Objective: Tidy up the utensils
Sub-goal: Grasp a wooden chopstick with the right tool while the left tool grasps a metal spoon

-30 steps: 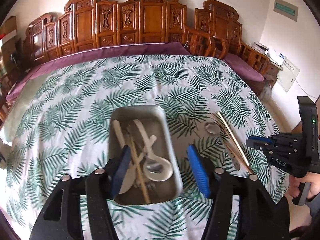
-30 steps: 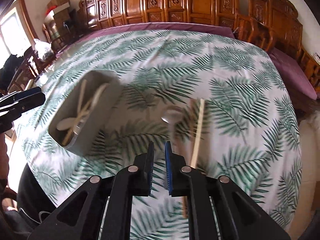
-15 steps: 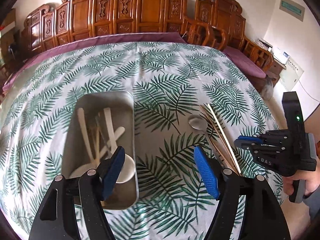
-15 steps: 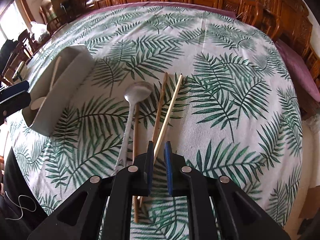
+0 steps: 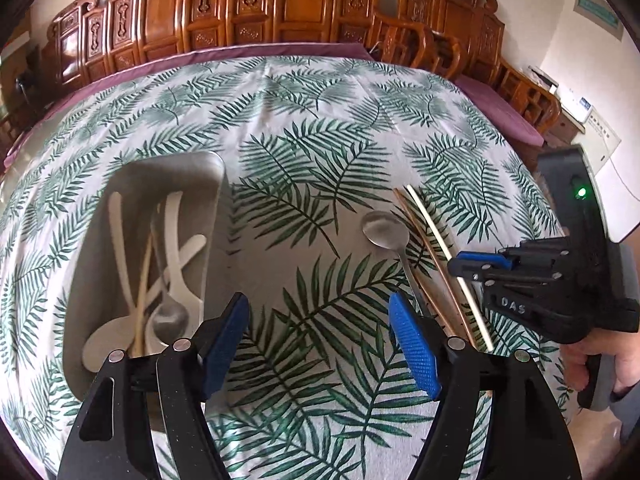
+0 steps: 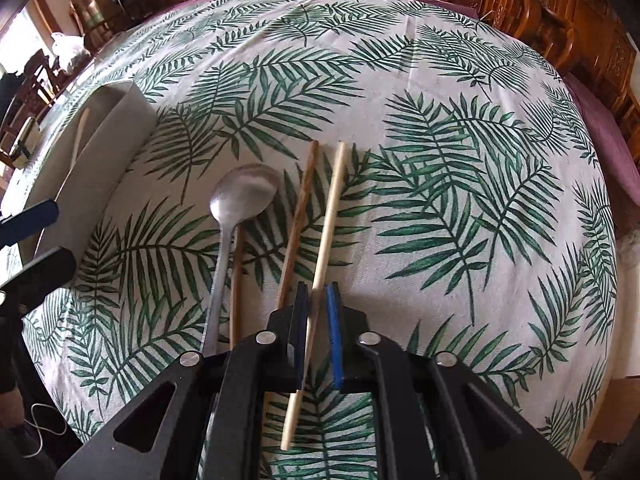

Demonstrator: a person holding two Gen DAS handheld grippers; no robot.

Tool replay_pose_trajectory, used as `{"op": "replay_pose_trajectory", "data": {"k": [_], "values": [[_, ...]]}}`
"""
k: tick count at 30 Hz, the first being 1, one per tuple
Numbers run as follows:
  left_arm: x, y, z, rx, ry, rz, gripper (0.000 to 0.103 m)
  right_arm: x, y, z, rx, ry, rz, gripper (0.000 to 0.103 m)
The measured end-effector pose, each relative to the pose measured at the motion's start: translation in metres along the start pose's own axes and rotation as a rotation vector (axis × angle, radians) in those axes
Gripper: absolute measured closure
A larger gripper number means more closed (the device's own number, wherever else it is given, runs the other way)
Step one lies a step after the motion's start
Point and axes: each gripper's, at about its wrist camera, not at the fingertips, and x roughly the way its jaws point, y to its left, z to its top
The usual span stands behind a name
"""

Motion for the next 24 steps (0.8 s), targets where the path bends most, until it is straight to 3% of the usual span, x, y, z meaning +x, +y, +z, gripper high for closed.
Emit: {"op": "replay_pose_trajectory", "data": {"k": [6, 16, 24], "values": [[0.021, -0.007, 0.001, -0.016, 0.048, -0.016, 0.034, -0.003, -0.01, -0.005, 0.007, 0.003, -0.029, 0.097], [0.05, -0.029, 0.006, -0.005, 0.1, -0.038, 0.034, -0.006, -0.019, -0.017, 0.031, -0.044, 0.01, 0.097], [0.074, -0.045, 0.021, -0.01, 0.136, -0.06, 0.057, -0.007, -0.021, -0.022, 0.039, -0.08, 0.019, 0.097]]}}
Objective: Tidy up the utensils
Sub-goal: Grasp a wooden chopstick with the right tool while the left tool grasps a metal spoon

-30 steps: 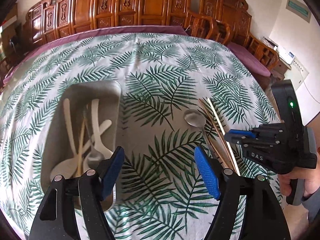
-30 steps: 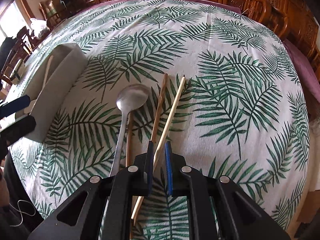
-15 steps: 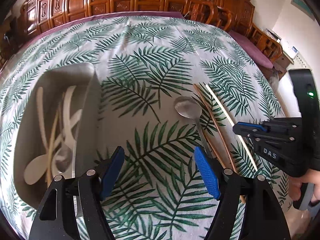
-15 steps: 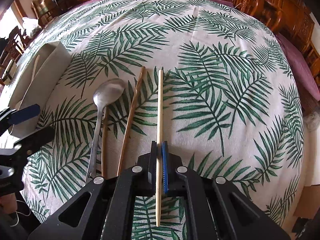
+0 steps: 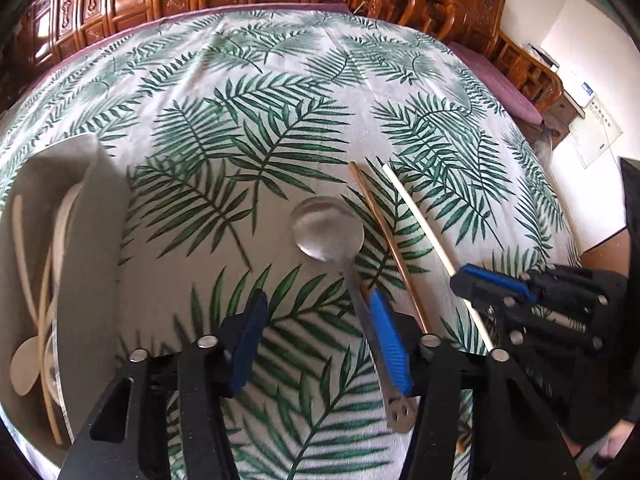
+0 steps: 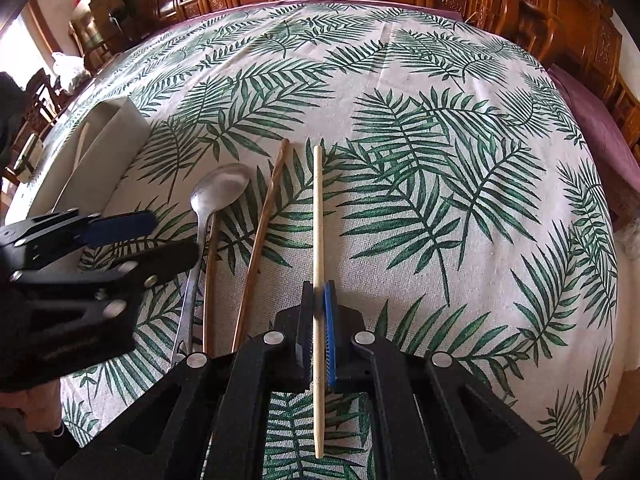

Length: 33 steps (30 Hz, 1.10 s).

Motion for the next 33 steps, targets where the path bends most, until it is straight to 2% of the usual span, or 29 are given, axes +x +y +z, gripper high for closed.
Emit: {"op": "replay_pose_trajectory", "data": {"k": [2, 7, 13, 17, 23, 25, 30, 33], "values": [[0.003, -0.002, 0.004, 0.008, -0.008, -0.003, 0.059, 0.0, 0.0, -0.002, -0.002, -0.011, 0.001, 0.097], [0.005, -0.005, 0.01, 0.023, -0.002, -0.016, 0.073, -0.001, 0.0, -0.004, -0.005, -0.023, 0.001, 0.096], [0.005, 0.001, 0.013, 0.049, 0.003, -0.002, 0.085, -0.001, -0.002, -0.004, 0.001, -0.032, 0.013, 0.096], [0.004, 0.006, 0.012, 0.049, 0.006, -0.004, 0.087, -0.002, -0.002, -0.005, 0.009, -0.039, 0.014, 0.096], [0.005, -0.004, 0.011, 0.087, 0.008, 0.055, 0.087, -0.002, 0.0, -0.005, 0.008, -0.038, -0.001, 0.096], [0.005, -0.001, 0.01, 0.078, 0.0, 0.059, 0.094, -0.002, 0.001, -0.005, 0.006, -0.034, -0.01, 0.096], [-0.002, 0.012, 0.01, 0.047, 0.005, 0.015, 0.098, -0.001, 0.004, -0.003, 0.013, -0.022, -0.03, 0.097], [-0.012, 0.017, 0.01, 0.059, -0.008, 0.01, 0.098, -0.002, 0.01, -0.004, -0.004, -0.016, -0.095, 0.097]]}}
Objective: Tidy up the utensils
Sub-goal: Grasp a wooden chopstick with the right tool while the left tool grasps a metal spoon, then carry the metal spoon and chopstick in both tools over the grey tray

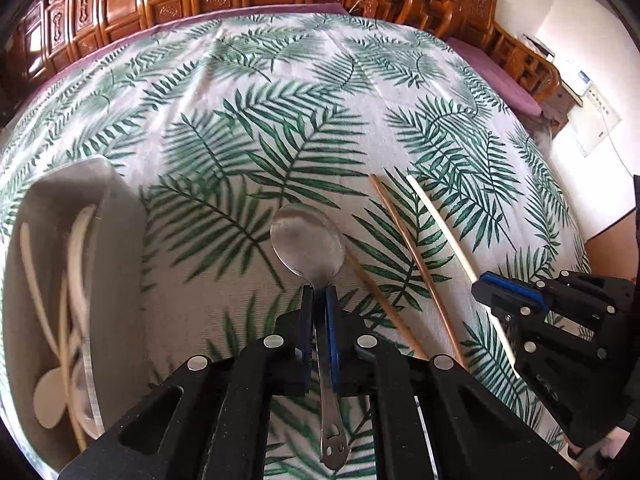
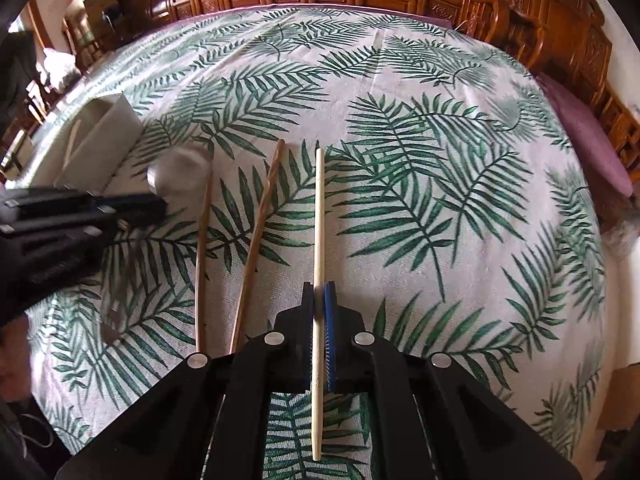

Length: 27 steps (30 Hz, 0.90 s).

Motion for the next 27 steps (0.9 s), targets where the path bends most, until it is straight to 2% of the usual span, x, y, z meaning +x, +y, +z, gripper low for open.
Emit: {"op": "replay_pose_trajectory", "data": {"k": [11, 16, 20, 27], "values": [[-0.053, 0.022, -0.01, 0.011, -0.071, -0.054, 0.098, -0.035, 0.002, -0.009, 0.069, -0.051, -0.023, 0.097], [-0.081, 0.032, -0.014, 0.012, -0.113, -0.066, 0.098, -0.057, 0.002, -0.007, 0.139, -0.102, -0.033, 0.097], [-0.101, 0.038, -0.016, 0.04, -0.145, -0.06, 0.098, -0.073, 0.009, -0.003, 0.145, -0.137, -0.034, 0.097], [-0.137, 0.063, -0.017, 0.027, -0.203, -0.049, 0.098, -0.087, 0.035, 0.007, 0.128, -0.172, 0.008, 0.097]]}}
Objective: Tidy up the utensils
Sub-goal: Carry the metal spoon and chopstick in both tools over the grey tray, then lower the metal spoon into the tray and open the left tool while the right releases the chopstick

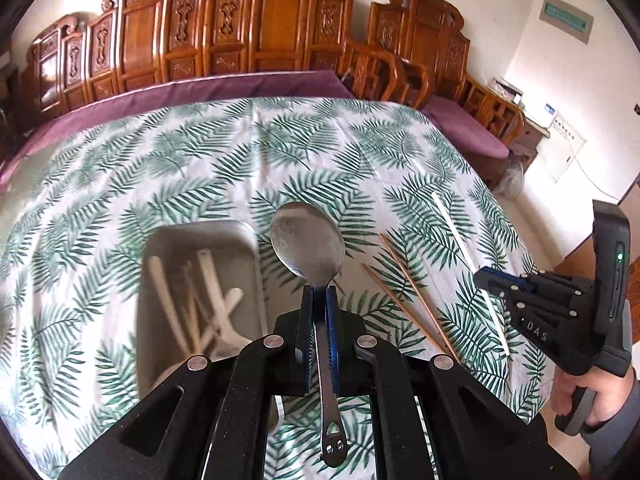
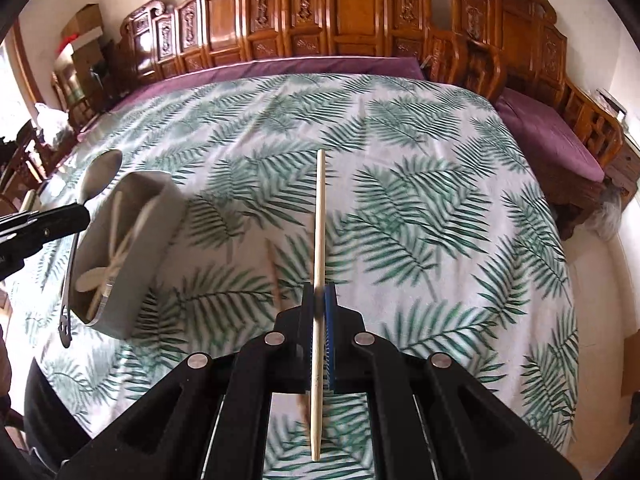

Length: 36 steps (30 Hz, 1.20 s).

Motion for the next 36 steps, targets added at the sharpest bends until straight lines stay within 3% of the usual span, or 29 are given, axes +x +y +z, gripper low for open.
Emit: {"op": "replay_pose_trajectory", "data": {"k": [15, 36], "values": [[-0.003, 0.067, -0.007, -0.045, 0.02, 0.099, 0.098, -0.014, 0.096, 0.018, -0.118, -0.03, 0.148, 0.097], [0.027, 0.102, -0.007, -0.077, 0.06, 0.119, 0.097, 0.0, 0.154, 0.031, -0.174, 0.001, 0.222, 0.097]]}}
